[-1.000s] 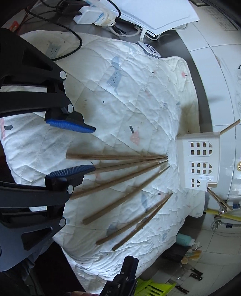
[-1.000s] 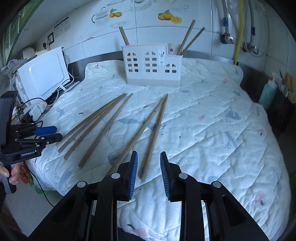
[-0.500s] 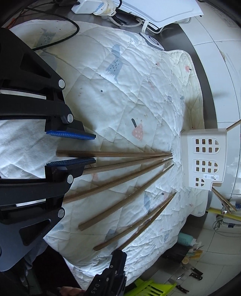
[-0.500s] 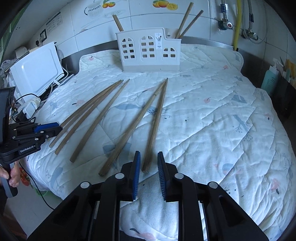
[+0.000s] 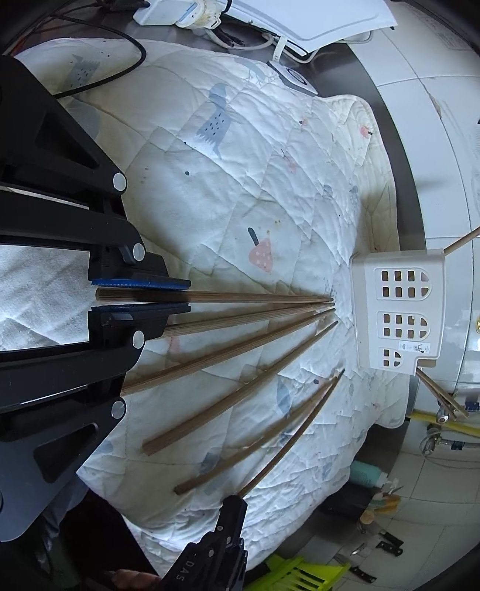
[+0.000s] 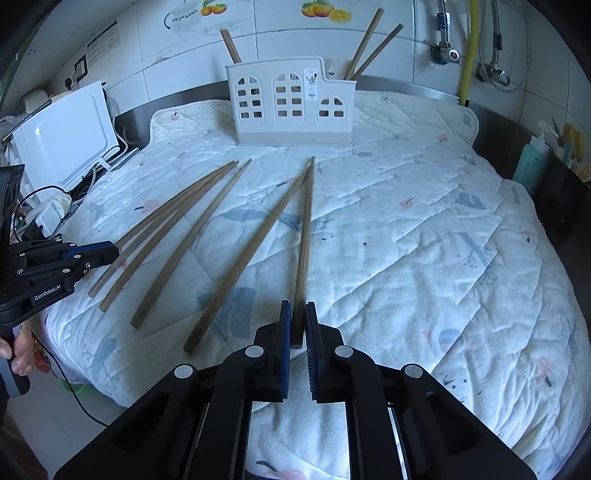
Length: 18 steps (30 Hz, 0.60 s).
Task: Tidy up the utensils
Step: 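Carry both chopsticks to the white holder and insert them upright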
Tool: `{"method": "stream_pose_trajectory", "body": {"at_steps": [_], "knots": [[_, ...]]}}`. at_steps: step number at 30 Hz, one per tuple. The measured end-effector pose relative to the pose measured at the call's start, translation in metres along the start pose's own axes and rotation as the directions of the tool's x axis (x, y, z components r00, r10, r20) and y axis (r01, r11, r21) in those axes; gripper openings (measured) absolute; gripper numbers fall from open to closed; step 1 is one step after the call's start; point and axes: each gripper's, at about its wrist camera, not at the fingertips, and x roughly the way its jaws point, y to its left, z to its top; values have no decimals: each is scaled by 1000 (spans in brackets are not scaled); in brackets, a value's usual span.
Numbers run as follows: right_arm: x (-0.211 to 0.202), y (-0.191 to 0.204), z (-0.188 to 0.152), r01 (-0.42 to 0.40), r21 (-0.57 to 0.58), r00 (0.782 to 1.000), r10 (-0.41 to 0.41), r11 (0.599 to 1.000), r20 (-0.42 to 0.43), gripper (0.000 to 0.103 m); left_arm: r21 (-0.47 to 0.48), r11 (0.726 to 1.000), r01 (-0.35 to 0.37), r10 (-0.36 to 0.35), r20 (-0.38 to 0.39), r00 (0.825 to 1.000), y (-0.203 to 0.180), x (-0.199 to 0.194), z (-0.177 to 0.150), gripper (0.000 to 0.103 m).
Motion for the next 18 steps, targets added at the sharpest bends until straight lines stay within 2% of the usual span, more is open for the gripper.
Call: {"method": "stream_pose_trajectory", "body": {"at_steps": [4, 9, 18], "knots": [[-19, 0, 9, 13, -23, 999, -12, 1000, 51, 7, -31, 999, 33, -32, 19, 999, 7, -11, 8, 5], [-46, -2, 29, 25, -45, 991, -19, 999, 130, 7, -23, 999, 37, -35, 71, 997, 9, -32, 24, 5], [-86, -13, 91, -3, -76, 965, 23, 997, 262, 7, -4, 999, 33, -32, 165, 986, 17, -60, 75, 5]]}}
